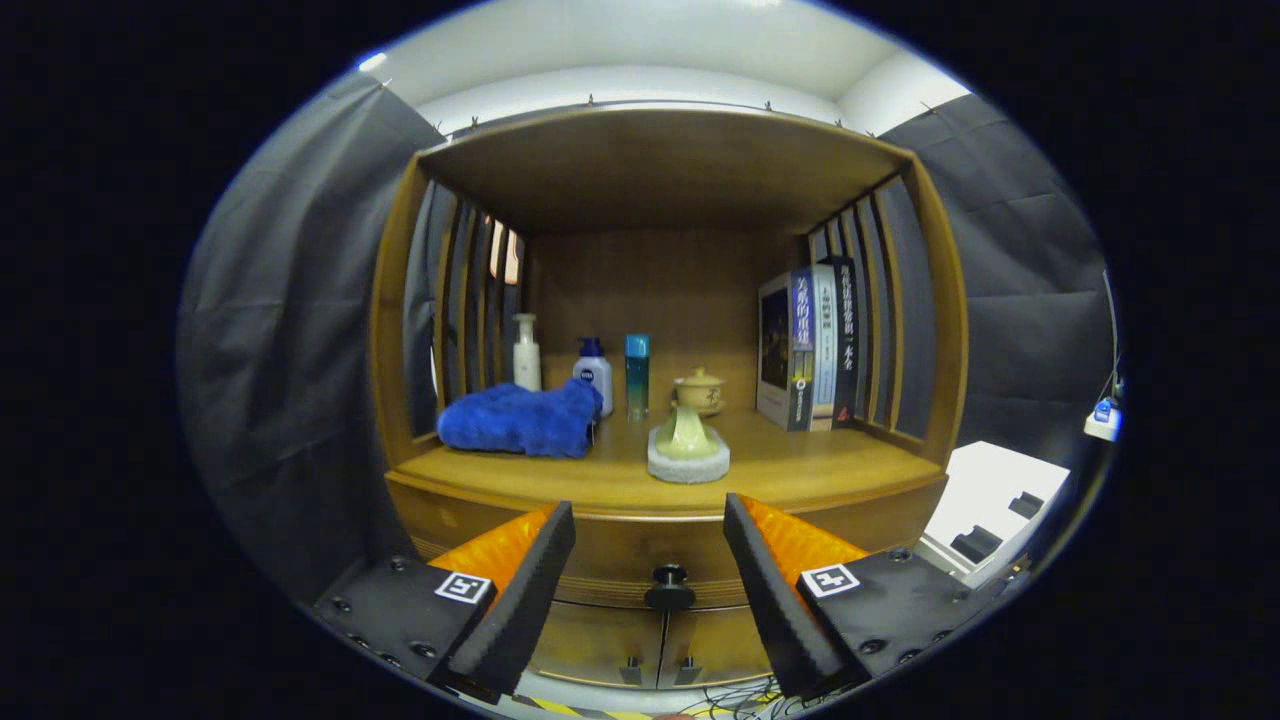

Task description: Pull open the drawer, take out the items inside it, and place them on the countertop above the cabinet.

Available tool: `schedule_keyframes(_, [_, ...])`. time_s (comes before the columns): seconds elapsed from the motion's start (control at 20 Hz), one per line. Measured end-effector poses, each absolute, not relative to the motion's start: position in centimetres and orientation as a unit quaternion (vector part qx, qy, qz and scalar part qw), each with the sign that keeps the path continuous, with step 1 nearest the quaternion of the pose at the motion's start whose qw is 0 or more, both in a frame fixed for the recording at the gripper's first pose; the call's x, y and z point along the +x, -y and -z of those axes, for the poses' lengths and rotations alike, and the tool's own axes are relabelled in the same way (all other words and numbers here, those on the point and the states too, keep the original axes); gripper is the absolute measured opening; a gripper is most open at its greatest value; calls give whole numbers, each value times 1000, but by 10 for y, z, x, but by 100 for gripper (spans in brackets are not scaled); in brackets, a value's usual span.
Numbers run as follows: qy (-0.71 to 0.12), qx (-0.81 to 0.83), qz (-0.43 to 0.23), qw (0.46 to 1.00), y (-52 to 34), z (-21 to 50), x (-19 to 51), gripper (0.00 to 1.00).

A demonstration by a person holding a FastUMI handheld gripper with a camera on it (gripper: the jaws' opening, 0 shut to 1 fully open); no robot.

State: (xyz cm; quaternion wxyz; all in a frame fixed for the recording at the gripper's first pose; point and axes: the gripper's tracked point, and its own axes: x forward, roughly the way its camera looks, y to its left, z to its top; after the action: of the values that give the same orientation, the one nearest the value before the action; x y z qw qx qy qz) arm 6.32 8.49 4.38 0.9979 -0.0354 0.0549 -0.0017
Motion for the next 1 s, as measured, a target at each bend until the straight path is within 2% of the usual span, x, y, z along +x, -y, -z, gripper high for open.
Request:
schedule_keyframes(0.15, [-33,-33,-13,999,-87,-86,26,97])
schedule_keyframes(0.5, [-31,-45,-12,998,-64,-132,-51,97])
schedule_keyframes(0.8, [-14,-18,-37,999,-75,-154,-80,97])
schedule_keyframes(1.0, [1,-33,-24,999,-64,-153,-97,97])
